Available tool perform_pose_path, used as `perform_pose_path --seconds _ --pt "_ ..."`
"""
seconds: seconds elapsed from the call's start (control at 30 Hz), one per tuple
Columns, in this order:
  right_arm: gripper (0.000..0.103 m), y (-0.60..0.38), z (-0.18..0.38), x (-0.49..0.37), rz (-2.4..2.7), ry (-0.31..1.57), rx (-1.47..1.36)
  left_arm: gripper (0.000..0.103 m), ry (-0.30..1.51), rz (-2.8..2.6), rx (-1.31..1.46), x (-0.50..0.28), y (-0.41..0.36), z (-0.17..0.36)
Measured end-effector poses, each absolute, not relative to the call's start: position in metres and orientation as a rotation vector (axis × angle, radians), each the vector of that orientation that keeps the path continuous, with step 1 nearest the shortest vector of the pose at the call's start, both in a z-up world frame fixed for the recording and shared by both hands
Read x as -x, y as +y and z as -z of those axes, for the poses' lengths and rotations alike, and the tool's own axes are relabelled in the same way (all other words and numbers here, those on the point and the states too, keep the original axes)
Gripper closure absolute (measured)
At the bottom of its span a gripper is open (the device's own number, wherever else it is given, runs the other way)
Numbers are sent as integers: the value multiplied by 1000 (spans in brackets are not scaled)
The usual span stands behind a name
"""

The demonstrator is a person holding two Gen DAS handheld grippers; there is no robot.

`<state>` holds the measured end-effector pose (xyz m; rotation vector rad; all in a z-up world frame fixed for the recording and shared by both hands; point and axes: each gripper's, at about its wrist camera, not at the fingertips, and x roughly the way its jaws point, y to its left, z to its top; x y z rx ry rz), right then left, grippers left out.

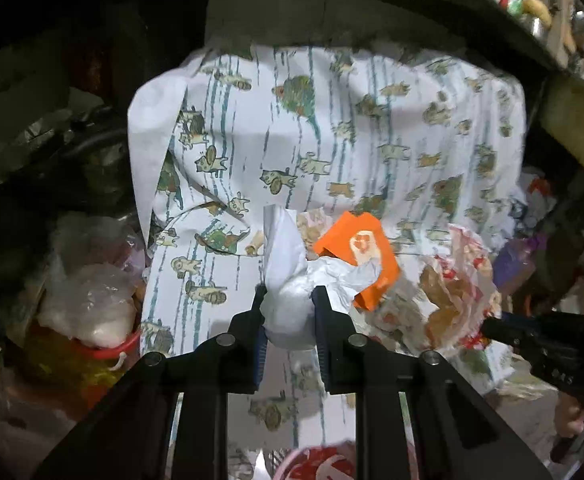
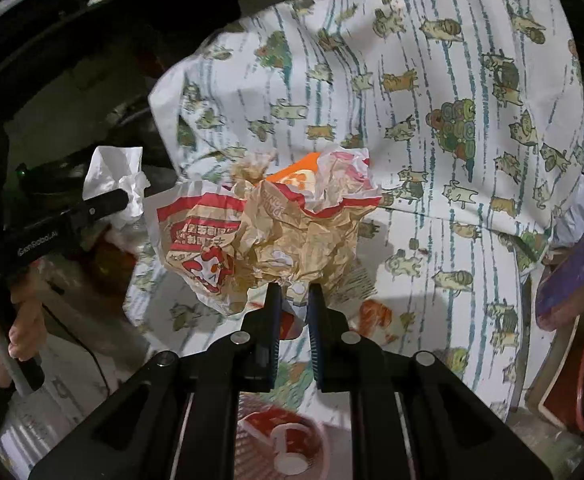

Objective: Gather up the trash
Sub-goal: 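Carry wrapper and tissue over the pink basket and open both tools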

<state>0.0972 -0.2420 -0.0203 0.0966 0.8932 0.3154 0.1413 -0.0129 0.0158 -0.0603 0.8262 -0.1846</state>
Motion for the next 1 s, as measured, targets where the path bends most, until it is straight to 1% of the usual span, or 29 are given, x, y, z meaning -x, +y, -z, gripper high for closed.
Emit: perform_pose_path --seconds 0.1,0.27,0.33,0.53,0.63,0.73,0.9,1.0 --pt "91 -234 12 -75 -335 891 -99 81 821 189 45 -117 -10 -27" --pt "91 -207 2 -38 -374 913 -16 81 829 214 54 -79 -15 -53" --pt "91 -202 -1 -23 -388 918 -34 81 827 217 56 -64 -17 -60" --pt "89 -187 12 13 -358 991 -28 81 849 218 52 -27 -20 -65" --pt "89 -181 33 23 -359 1064 -14 81 878 213 43 -13 -25 -54" --pt "89 -177 61 28 -364 1134 -25 81 951 239 60 -8 -28 -36" --pt "89 -168 107 28 -354 1274 32 81 1049 260 62 -7 -31 4" --pt "87 -166 124 29 -350 1318 76 81 1132 275 140 -14 -26 34"
